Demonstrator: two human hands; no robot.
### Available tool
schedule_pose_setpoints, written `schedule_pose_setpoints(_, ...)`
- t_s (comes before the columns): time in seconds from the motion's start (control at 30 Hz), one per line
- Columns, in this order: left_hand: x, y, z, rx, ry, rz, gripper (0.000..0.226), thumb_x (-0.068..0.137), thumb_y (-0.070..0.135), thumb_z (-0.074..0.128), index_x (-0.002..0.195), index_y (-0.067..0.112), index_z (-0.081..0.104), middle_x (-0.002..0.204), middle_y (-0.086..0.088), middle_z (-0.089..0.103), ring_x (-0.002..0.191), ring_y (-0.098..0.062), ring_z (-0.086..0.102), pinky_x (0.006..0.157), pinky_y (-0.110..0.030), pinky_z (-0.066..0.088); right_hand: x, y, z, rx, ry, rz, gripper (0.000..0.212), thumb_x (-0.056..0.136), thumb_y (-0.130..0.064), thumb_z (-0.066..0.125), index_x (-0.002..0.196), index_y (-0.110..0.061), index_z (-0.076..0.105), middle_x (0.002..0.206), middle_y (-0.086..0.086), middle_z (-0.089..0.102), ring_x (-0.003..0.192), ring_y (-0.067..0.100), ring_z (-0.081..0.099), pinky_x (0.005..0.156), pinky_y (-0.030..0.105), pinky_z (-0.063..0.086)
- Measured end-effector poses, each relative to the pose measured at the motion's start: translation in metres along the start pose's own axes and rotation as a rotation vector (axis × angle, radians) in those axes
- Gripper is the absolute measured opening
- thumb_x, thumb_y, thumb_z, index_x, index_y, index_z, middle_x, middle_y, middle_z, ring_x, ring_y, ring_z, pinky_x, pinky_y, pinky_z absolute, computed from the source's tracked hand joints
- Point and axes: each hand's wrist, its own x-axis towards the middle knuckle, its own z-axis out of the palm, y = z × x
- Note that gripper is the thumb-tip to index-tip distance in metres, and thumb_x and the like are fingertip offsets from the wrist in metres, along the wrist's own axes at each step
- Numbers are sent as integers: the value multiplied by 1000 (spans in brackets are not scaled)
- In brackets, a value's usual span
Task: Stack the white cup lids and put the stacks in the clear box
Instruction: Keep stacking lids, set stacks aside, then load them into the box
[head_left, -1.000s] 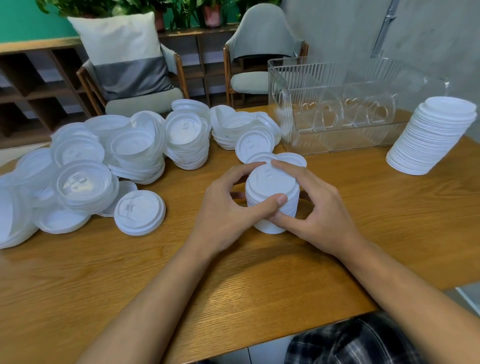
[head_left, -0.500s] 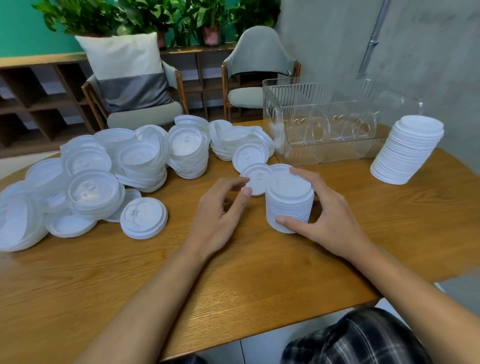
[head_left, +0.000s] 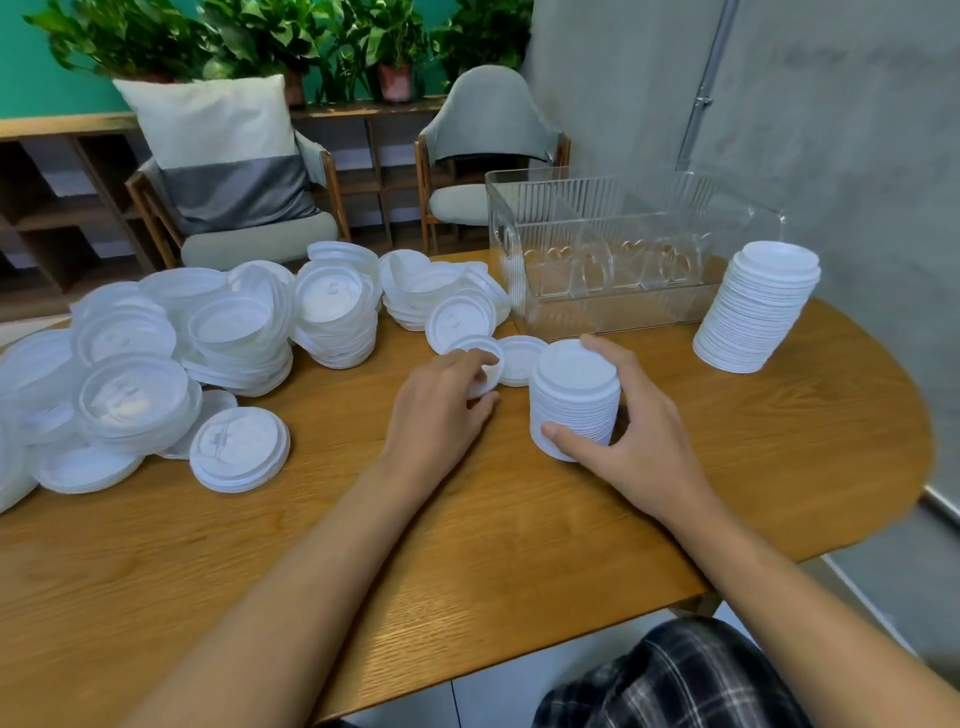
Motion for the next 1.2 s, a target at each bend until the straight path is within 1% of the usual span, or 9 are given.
schedule_pose_setpoints(0.1,-2,2,5,-44,10,33,38,89,5,76,125,17,69,96,3,72,86,-18,69,73,-41,57,1,1,1,-9,-2,-10,85,80,-43,88,151,-32,43,144,-20,50,133,-9,44,103,7,37)
schedule_pose_setpoints(0.23,-5,0,-4,-167,50,53,48,87,-1,74,130,19,67,94,7,64,85,-5,58,80,-9,44,1,1,3,-7,27,-24,80,82,-50,83,149,-29,47,142,-15,53,132,-5,47,102,9,39)
schedule_pose_setpoints(0.43,-3,23,-17,-355,198,22,47,90,-1,71,133,18,66,111,6,67,99,-12,64,81,-30,57,-1,1,2,-33,93,-51,68,87,-49,78,145,-24,53,138,-13,57,131,0,52,101,12,42)
schedule_pose_setpoints(0.57,-1,37,-35,-868,225,-274,47,98,-1,67,140,19,61,124,1,67,109,-9,68,86,-25,60,-2,-2,2,-19,102,-36,73,86,-50,79,149,-27,50,142,-18,55,134,1,51,105,20,47)
schedule_pose_setpoints(0.7,1,38,-36,-1292,44,-465,44,98,0,66,137,20,65,109,7,74,100,-9,70,81,-25,59,-3,-6,2,19,85,-26,84,85,-48,82,156,-27,41,149,-22,49,138,0,49,109,28,49)
schedule_pose_setpoints(0.77,1,39,-30,-1203,6,-408,39,98,4,68,134,20,68,102,9,76,100,-8,71,85,-25,57,-3,-6,3,20,69,-34,88,86,-48,82,159,-29,37,154,-21,47,140,2,48,110,36,50)
schedule_pose_setpoints(0.9,-3,41,-21,-938,-24,-305,32,94,26,78,126,24,74,99,-12,73,89,-12,64,83,-32,54,-4,-5,3,31,41,-61,88,87,-44,79,161,-29,34,158,-21,43,144,5,45,111,47,50)
schedule_pose_setpoints(1.07,-9,42,-15,-782,-58,-275,31,85,45,84,112,34,75,74,5,57,69,-5,50,67,-18,42,-4,-5,3,26,32,-75,80,87,-43,79,156,-27,42,152,-16,50,141,7,49,108,45,51)
schedule_pose_setpoints(1.2,-9,40,-14,-634,-14,-225,52,75,65,77,119,37,71,103,14,64,95,-4,62,75,-16,47,-4,-4,3,31,20,-73,79,87,-44,79,155,-25,43,151,-15,51,141,8,49,109,41,51)
